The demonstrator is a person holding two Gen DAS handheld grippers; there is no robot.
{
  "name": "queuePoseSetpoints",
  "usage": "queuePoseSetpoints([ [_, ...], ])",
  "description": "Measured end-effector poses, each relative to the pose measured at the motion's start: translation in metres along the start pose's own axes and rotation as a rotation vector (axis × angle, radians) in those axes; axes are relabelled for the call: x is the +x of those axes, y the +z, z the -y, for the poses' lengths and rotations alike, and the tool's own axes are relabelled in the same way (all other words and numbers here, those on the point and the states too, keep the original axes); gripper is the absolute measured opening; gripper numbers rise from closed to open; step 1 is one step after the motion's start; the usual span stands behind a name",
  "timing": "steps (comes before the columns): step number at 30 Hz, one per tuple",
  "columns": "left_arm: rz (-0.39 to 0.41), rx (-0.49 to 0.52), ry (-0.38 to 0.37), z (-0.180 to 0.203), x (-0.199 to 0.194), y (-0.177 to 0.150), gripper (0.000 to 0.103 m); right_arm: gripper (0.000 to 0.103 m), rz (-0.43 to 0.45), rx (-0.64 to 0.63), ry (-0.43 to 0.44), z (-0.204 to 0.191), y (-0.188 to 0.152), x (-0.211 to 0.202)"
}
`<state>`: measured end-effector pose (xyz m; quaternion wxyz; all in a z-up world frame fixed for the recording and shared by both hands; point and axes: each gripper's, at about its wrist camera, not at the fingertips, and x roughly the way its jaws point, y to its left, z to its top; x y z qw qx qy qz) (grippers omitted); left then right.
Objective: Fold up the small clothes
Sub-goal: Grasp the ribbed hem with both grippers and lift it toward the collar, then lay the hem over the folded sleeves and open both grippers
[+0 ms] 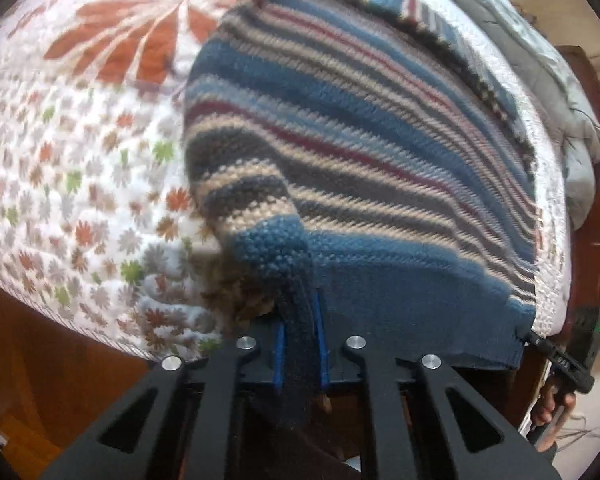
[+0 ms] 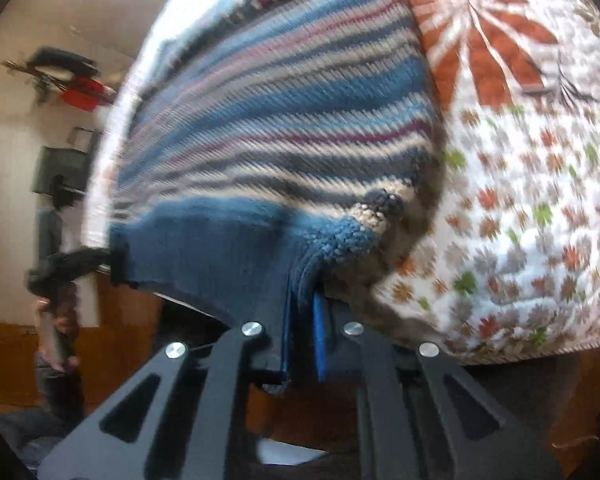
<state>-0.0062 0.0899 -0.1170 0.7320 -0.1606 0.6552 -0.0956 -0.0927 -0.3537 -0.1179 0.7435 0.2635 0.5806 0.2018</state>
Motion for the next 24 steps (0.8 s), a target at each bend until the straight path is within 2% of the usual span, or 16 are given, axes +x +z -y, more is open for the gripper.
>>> queuePoseSetpoints([
  [2, 0.018, 0.025, -0.02, 0.009, -0.008, 0.004, 0.012, 0.008, 0.031, -0.003, 0.042, -0.004, 0.011, -0.014],
  [5, 0.066, 0.047, -0.055, 0.022, -0.023, 0.022, 0.012, 0.008, 0.071, -0.009, 0.06, -0.003, 0.028, -0.029],
  [8, 0.136, 0.052, -0.055, 0.028, -0.038, 0.052, 0.012, 0.008, 0.118, 0.005, 0.056, 0.003, 0.057, -0.041],
  [11, 0.153, 0.041, -0.056, 0.02, -0.041, 0.083, 0.013, 0.008, 0.145, 0.05, 0.067, 0.016, 0.091, -0.043],
  [12, 0.161, 0.048, -0.041, 0.023, -0.037, 0.096, 0.016, 0.01, 0.146, 0.07, 0.07, 0.02, 0.107, -0.04],
  [13, 0.165, 0.052, -0.018, 0.022, -0.036, 0.104, 0.023, 0.018, 0.14, 0.085, 0.061, 0.024, 0.117, -0.035],
  [14, 0.171, 0.062, 0.028, 0.025, -0.03, 0.116, 0.025, 0.022, 0.132, 0.109, 0.027, 0.031, 0.13, -0.029],
  [16, 0.191, 0.055, 0.094, 0.025, -0.021, 0.13, 0.049, 0.04, 0.148, 0.124, -0.078, 0.037, 0.144, -0.024],
  [18, 0.203, 0.047, 0.119, 0.021, -0.025, 0.137, 0.061, 0.04, 0.159, 0.104, -0.146, 0.04, 0.148, -0.025],
  [21, 0.236, 0.068, 0.137, 0.018, -0.037, 0.141, 0.062, 0.04, 0.161, 0.058, -0.146, 0.04, 0.149, -0.031],
  [24, 0.268, 0.144, 0.15, 0.019, -0.049, 0.139, 0.067, 0.045, 0.15, -0.034, -0.14, 0.03, 0.149, -0.037],
])
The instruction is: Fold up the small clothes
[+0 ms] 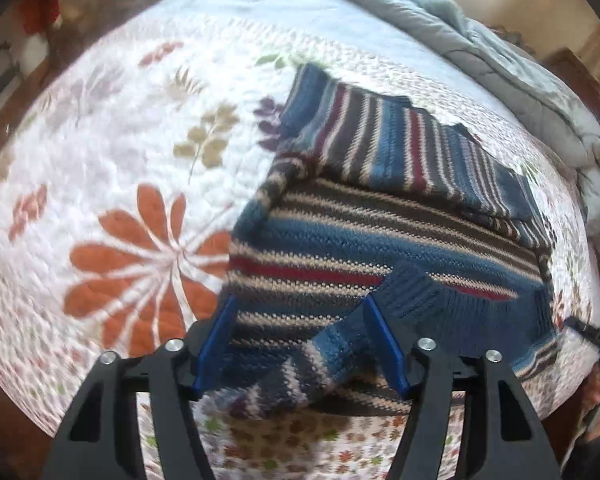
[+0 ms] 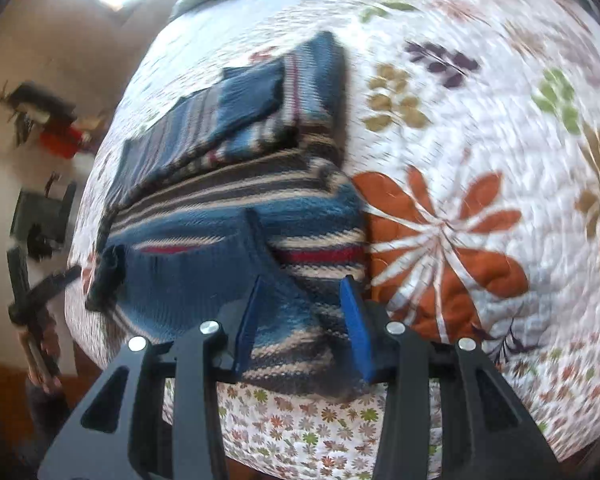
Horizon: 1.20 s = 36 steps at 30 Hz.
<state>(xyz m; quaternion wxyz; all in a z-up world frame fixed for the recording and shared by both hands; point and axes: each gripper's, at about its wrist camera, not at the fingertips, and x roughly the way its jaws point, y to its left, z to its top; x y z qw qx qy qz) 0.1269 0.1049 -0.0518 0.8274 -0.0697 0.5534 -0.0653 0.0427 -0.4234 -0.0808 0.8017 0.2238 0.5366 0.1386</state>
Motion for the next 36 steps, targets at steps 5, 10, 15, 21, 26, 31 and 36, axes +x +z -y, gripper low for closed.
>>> queuePoseSetpoints([
  [5, 0.007, 0.209, 0.042, 0.033, 0.004, -0.003, 0.067, 0.057, -0.01, -0.141, 0.009, -0.034, 0.015, 0.01],
  [10, -0.006, 0.411, 0.137, 0.072, 0.025, -0.014, 0.067, 0.057, -0.069, -0.228, -0.031, -0.056, 0.025, 0.037],
  [15, -0.027, 0.505, 0.144, 0.087, 0.035, -0.023, 0.067, 0.059, -0.099, -0.22, -0.041, -0.053, 0.026, 0.051],
  [21, -0.019, 0.553, 0.151, 0.07, 0.008, -0.045, 0.069, 0.061, -0.103, -0.224, -0.056, -0.049, 0.015, 0.053],
  [26, -0.043, 0.569, 0.184, 0.052, 0.006, -0.062, 0.071, 0.062, -0.11, -0.207, -0.048, -0.051, 0.008, 0.058],
  [31, -0.038, 0.554, 0.23, 0.039, 0.022, -0.061, 0.068, 0.063, -0.114, -0.21, -0.052, -0.055, 0.002, 0.058],
  [36, -0.105, 0.444, 0.113, 0.025, 0.039, -0.046, 0.013, 0.063, -0.118, -0.193, -0.061, -0.054, 0.003, 0.061],
])
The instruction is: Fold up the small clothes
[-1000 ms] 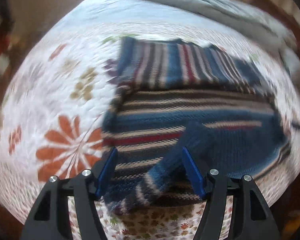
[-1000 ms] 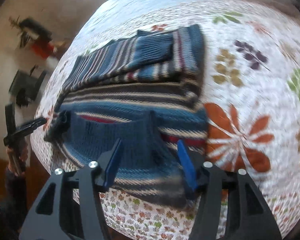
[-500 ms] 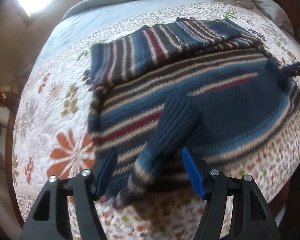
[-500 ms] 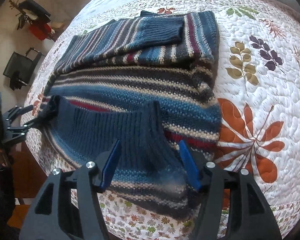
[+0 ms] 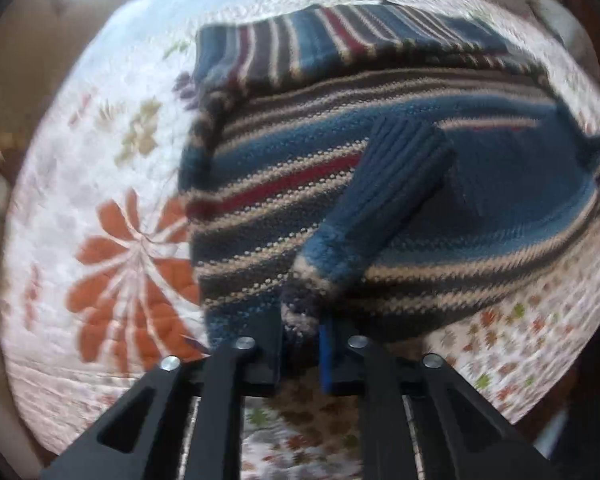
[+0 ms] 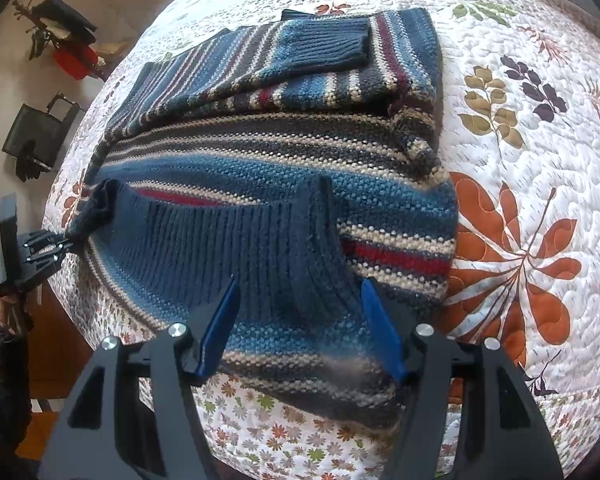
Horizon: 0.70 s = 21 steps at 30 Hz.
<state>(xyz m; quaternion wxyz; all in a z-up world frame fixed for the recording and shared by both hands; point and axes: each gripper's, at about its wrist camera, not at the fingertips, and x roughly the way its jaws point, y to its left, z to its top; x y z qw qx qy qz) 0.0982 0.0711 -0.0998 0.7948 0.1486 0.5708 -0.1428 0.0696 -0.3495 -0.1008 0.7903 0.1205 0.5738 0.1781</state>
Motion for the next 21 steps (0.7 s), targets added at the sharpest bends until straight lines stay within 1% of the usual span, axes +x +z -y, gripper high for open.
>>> queuePoseSetpoints([
  [2, 0.035, -0.037, -0.039, -0.012, -0.01, 0.002, 0.012, 0.063, -0.001, 0.005, -0.002, 0.001, 0.0, 0.002],
  [4, 0.086, -0.097, -0.111, -0.03, -0.028, 0.002, 0.012, 0.063, -0.002, 0.004, -0.003, 0.002, 0.0, 0.004],
  [5, 0.099, -0.122, -0.141, -0.039, -0.033, 0.002, 0.013, 0.063, -0.004, 0.004, -0.004, 0.002, 0.0, 0.005],
  [6, 0.102, -0.153, -0.147, -0.048, -0.033, 0.002, 0.017, 0.063, -0.008, 0.007, -0.008, 0.003, 0.001, 0.008],
  [7, 0.089, -0.168, -0.125, -0.055, -0.03, 0.001, 0.023, 0.063, -0.013, 0.011, -0.012, 0.004, 0.001, 0.011],
  [8, 0.052, -0.185, -0.09, -0.063, -0.021, 0.0, 0.027, 0.063, -0.015, 0.014, -0.015, 0.005, 0.001, 0.013],
  [9, 0.035, -0.198, -0.084, -0.066, -0.017, -0.003, 0.033, 0.063, -0.017, 0.023, -0.016, 0.007, 0.001, 0.015],
  [11, 0.016, -0.225, -0.103, -0.072, -0.012, -0.008, 0.037, 0.064, -0.015, 0.037, -0.002, 0.009, -0.001, 0.016],
  [13, 0.019, -0.212, -0.071, -0.068, -0.015, -0.01, 0.043, 0.063, -0.012, 0.034, -0.001, 0.008, -0.002, 0.015],
  [14, 0.036, -0.194, -0.043, -0.062, -0.021, -0.011, 0.043, 0.063, -0.011, 0.033, -0.001, 0.008, -0.001, 0.014],
  [15, 0.057, -0.176, -0.034, -0.057, -0.028, -0.01, 0.044, 0.063, -0.011, 0.029, 0.001, 0.007, -0.001, 0.012],
  [17, 0.097, -0.148, -0.078, -0.045, -0.043, -0.004, 0.053, 0.063, -0.01, 0.018, -0.002, 0.005, 0.0, 0.008],
  [18, 0.11, -0.129, -0.088, -0.038, -0.048, 0.001, 0.064, 0.063, -0.007, 0.005, -0.008, 0.003, 0.001, 0.005],
  [19, 0.118, -0.101, -0.077, -0.029, -0.05, 0.007, 0.07, 0.063, -0.005, -0.009, -0.012, 0.0, 0.003, 0.003],
  [21, 0.106, -0.037, -0.046, -0.011, -0.044, 0.023, 0.073, 0.063, -0.005, -0.023, -0.019, -0.004, 0.007, 0.001],
])
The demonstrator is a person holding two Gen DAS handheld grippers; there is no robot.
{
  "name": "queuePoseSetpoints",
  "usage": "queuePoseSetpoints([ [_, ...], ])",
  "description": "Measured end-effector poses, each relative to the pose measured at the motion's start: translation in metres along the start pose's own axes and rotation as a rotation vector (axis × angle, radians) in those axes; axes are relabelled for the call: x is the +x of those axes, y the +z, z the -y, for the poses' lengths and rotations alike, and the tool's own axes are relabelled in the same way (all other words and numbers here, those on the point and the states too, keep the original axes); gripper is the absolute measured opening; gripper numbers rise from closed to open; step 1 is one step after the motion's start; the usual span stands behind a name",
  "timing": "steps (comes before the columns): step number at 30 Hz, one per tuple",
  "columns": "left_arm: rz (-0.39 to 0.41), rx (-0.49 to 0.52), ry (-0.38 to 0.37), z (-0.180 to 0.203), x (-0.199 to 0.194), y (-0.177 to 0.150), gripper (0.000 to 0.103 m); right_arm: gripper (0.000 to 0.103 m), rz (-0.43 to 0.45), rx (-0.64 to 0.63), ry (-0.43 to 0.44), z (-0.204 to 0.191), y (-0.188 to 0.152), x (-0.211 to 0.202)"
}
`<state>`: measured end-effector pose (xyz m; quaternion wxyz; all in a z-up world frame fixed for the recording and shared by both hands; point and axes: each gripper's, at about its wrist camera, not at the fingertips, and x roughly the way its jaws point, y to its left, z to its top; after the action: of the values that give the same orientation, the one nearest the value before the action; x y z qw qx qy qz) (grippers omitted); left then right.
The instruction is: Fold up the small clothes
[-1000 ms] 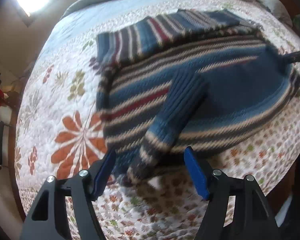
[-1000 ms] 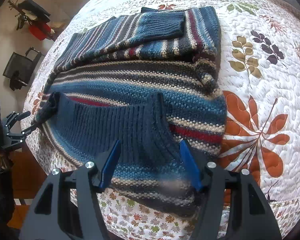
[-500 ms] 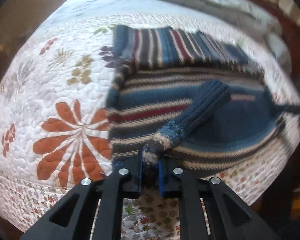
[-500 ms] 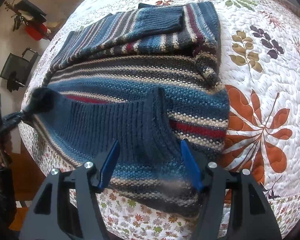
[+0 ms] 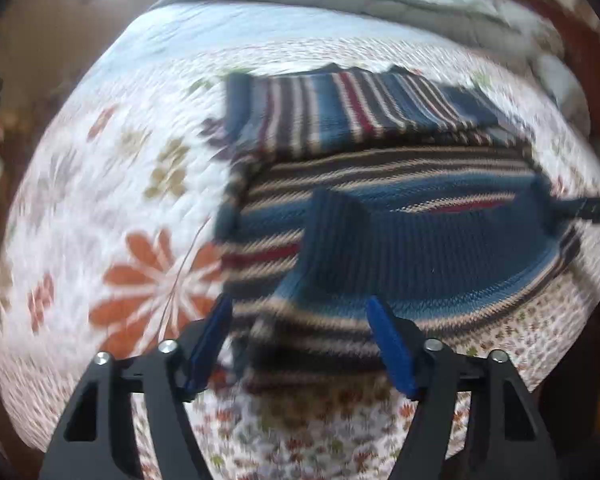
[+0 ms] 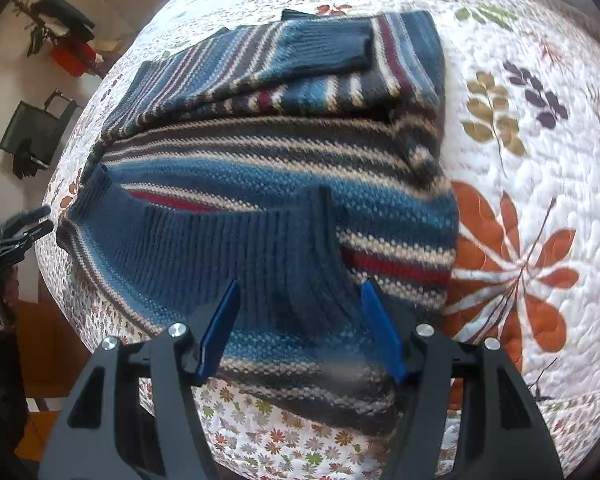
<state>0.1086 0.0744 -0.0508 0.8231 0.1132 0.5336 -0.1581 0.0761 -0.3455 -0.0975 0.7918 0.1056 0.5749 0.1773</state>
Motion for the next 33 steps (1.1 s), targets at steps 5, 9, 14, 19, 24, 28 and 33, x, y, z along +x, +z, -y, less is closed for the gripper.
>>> queuePoseSetpoints([
  [5, -0.095, -0.001, -0.014, 0.008, 0.045, 0.024, 0.073, 0.063, -0.017, -0.027, -0.022, -0.004, 0.011, 0.003],
  [9, -0.115, -0.008, -0.081, 0.012, 0.06, 0.029, 0.073, 0.063, -0.03, -0.046, -0.028, -0.004, 0.025, 0.009],
  [14, -0.156, 0.013, -0.112, 0.024, 0.078, 0.034, 0.063, 0.045, -0.09, -0.071, -0.002, -0.007, 0.031, 0.029],
  [19, -0.157, -0.027, -0.106, 0.018, 0.079, 0.025, 0.017, 0.009, -0.083, -0.081, -0.003, -0.007, 0.024, 0.031],
  [24, -0.082, -0.098, -0.151, 0.011, 0.055, 0.025, 0.014, 0.008, -0.001, -0.045, 0.067, 0.0, 0.024, -0.004],
  [28, 0.026, -0.135, -0.161, 0.006, 0.021, 0.044, 0.014, 0.008, 0.092, -0.036, 0.087, 0.002, 0.041, -0.039],
  [33, 0.107, -0.172, -0.157, -0.012, 0.004, 0.098, 0.014, 0.008, 0.173, -0.016, 0.05, 0.01, 0.095, -0.06],
])
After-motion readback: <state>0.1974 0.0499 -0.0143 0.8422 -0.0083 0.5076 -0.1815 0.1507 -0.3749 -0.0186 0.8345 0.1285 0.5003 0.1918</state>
